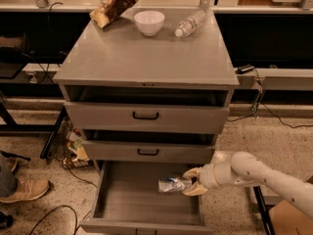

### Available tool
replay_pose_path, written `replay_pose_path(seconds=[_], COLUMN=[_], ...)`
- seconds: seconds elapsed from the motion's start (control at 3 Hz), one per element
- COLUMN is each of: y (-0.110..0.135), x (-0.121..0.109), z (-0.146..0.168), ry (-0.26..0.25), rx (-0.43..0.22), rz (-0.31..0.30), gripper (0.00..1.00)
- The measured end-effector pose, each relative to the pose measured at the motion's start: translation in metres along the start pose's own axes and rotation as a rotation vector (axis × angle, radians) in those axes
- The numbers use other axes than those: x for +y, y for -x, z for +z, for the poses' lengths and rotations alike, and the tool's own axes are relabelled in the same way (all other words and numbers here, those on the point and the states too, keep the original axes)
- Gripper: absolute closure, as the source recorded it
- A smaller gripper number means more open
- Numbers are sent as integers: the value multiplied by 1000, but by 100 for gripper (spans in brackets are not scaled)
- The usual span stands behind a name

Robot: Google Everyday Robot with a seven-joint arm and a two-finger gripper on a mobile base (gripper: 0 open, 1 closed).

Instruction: Pick redbull can from bottom drawer and place on counter

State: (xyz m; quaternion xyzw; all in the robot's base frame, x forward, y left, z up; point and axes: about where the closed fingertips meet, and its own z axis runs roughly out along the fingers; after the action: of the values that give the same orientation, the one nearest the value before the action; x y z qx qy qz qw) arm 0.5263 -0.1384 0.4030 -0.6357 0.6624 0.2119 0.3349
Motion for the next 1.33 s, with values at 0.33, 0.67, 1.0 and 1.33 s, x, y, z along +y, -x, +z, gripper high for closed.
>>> replay_pose_path(seconds=[0.33,0.67,1.0,1.33], y=[63,112,112,126], x=[-12,-30,-30,-36], z=[-79,-132,-132,-164], ry=[-38,-69,-69,-77], rx=[-5,-34,-35,-94], rz=[-59,-95,-95,-107], gripper=[100,100,100,100])
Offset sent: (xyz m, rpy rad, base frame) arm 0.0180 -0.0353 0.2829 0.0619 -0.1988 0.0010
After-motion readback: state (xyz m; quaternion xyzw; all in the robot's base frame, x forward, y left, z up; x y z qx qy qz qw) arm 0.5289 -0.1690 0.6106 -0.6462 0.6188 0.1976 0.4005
